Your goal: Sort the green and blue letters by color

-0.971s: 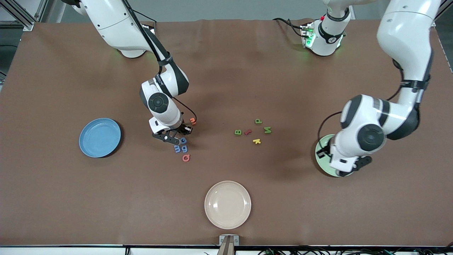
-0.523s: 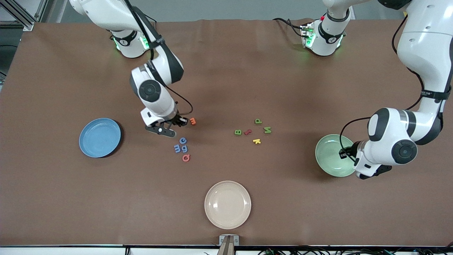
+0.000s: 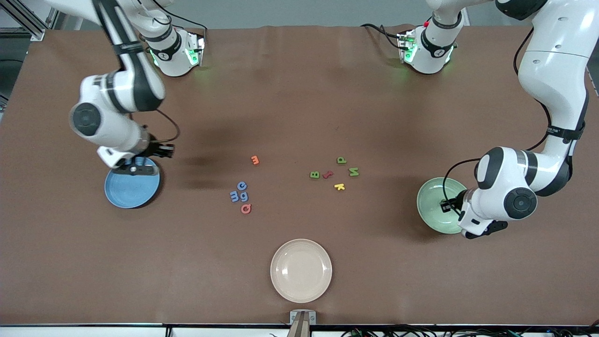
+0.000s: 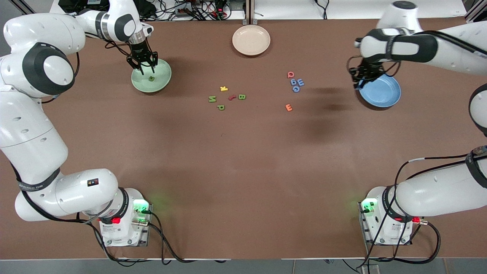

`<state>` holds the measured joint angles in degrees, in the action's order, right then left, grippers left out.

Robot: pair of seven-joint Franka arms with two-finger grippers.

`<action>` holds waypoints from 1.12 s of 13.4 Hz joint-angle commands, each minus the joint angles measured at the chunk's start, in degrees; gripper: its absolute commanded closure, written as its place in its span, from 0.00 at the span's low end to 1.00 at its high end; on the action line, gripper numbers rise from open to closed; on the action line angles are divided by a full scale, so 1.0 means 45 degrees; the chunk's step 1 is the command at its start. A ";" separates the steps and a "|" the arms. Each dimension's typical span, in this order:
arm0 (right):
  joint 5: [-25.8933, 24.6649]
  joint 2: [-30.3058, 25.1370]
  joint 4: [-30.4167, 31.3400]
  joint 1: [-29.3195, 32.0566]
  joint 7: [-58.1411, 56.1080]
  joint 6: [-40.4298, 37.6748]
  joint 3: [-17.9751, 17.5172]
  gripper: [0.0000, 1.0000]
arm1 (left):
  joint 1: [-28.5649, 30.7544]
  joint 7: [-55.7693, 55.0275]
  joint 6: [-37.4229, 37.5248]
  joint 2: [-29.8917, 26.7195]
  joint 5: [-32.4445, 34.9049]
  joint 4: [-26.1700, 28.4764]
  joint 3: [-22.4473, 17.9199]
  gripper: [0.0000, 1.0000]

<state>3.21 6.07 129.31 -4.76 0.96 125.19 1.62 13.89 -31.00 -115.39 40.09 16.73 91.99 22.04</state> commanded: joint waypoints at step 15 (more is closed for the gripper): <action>-0.0109 0.2223 0.0952 0.4281 -0.5976 0.5030 -0.0263 0.86 | -0.4805 -0.8327 -0.2458 -0.0901 0.0693 0.2523 0.1430 0.33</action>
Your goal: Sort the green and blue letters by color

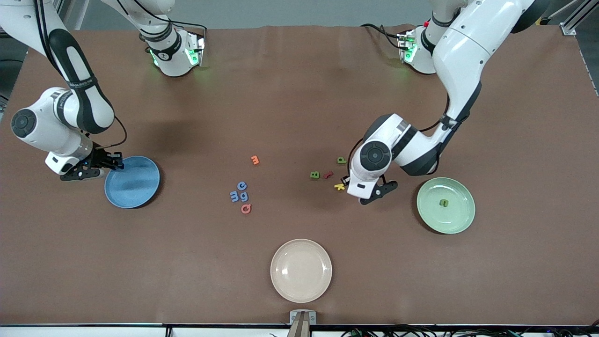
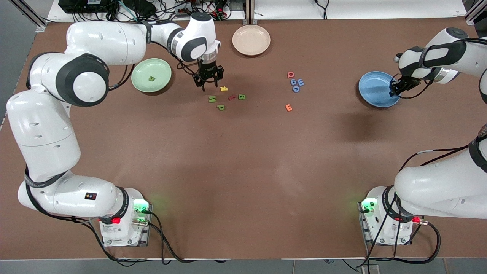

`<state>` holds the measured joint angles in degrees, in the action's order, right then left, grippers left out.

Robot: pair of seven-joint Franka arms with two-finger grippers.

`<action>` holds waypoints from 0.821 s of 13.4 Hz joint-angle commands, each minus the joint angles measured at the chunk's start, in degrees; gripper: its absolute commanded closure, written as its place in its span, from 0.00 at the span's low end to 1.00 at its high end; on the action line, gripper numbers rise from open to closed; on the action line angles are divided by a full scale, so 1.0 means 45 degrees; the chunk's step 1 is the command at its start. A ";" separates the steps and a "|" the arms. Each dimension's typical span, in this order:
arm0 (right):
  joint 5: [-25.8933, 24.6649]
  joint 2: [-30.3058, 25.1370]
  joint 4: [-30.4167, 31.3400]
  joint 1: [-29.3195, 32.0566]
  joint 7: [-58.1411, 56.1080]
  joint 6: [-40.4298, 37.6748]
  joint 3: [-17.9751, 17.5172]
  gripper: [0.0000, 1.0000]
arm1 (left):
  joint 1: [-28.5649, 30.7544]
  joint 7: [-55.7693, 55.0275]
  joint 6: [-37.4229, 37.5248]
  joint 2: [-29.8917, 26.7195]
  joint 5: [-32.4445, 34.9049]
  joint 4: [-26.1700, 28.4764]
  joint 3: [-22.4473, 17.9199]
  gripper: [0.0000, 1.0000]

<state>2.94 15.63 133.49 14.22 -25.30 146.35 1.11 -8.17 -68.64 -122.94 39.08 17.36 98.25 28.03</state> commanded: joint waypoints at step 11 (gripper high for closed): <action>-0.0029 0.0473 0.0042 -0.0172 0.0035 0.0584 -0.0169 0.13 | 0.0430 0.0058 -0.3188 -0.0735 0.2587 0.3089 0.0372 0.36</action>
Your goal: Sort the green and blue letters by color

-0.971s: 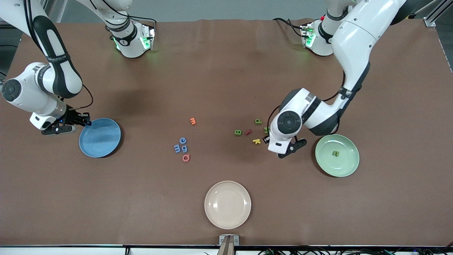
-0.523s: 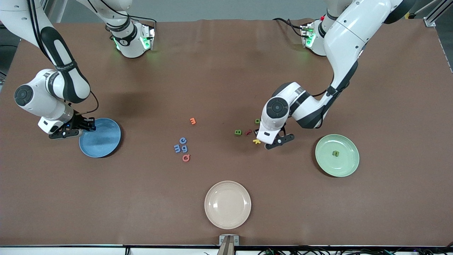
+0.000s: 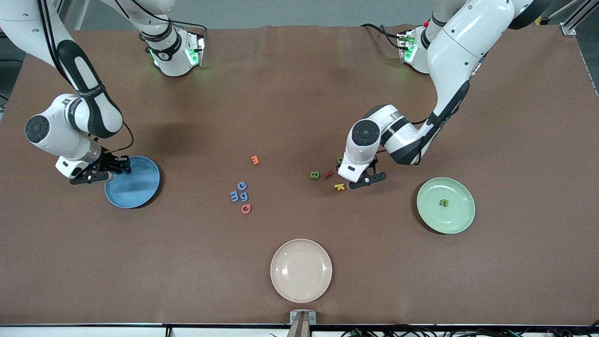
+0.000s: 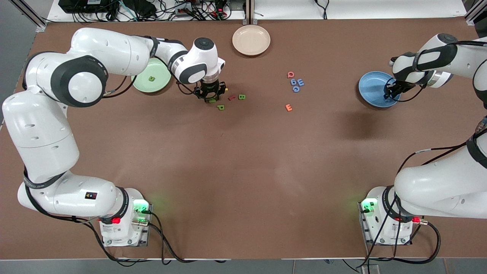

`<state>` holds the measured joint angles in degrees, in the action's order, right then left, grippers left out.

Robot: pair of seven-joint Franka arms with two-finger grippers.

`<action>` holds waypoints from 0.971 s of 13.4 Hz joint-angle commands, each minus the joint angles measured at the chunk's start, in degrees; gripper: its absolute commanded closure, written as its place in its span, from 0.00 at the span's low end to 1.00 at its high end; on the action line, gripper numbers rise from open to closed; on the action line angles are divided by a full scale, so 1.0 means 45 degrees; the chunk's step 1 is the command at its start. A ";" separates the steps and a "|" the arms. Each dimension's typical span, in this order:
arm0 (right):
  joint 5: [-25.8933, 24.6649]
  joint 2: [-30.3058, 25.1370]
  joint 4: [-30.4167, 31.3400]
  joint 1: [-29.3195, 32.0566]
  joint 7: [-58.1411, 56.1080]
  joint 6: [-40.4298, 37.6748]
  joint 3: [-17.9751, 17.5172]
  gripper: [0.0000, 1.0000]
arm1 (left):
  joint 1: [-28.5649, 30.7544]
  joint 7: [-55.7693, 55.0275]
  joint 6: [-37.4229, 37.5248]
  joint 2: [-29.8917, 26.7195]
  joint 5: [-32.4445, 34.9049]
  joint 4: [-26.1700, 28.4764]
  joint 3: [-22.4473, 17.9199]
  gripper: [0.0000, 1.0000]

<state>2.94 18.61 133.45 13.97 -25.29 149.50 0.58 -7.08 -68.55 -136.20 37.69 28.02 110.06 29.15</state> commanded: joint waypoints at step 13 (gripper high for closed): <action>0.0127 -0.1109 -0.1353 -0.5032 0.8874 -0.2849 -0.0110 0.10 | 0.1899 0.1320 0.0205 -0.2141 0.0220 0.0229 0.0182 0.97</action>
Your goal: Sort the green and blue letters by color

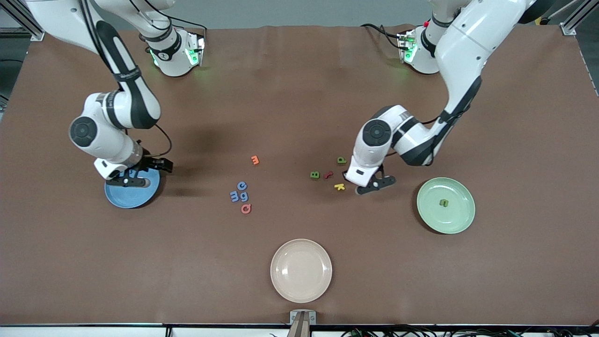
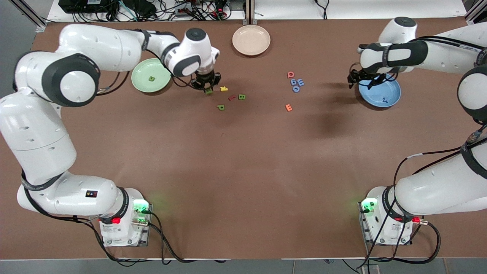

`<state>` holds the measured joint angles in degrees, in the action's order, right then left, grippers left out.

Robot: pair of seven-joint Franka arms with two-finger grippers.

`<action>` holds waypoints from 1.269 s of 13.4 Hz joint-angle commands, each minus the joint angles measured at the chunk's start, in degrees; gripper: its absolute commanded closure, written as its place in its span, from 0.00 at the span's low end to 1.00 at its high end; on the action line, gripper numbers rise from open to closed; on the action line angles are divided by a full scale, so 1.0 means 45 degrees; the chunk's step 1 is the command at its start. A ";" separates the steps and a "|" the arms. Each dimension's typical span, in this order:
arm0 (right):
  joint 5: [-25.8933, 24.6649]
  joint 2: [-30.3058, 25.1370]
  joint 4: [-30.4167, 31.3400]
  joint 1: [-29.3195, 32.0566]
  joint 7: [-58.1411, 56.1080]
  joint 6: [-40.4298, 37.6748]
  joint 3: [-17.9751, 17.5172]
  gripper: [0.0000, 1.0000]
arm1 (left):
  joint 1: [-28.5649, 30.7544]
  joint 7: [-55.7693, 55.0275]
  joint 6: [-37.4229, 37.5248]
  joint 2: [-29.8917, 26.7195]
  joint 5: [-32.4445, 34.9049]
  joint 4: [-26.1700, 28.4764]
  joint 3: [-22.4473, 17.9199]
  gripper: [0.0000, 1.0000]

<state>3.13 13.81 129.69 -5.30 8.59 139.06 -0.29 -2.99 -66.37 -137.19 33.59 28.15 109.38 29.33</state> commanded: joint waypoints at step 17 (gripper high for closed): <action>0.1120 0.4509 -0.4699 -0.5169 0.7291 0.0836 0.0104 0.10 | 0.6368 0.7075 0.1032 -0.0512 0.0091 0.0127 0.0455 0.00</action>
<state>7.62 32.38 111.02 -27.83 40.49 143.13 -0.39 25.56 -33.81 -133.27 31.96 28.15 110.54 30.58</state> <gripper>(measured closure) 0.093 0.392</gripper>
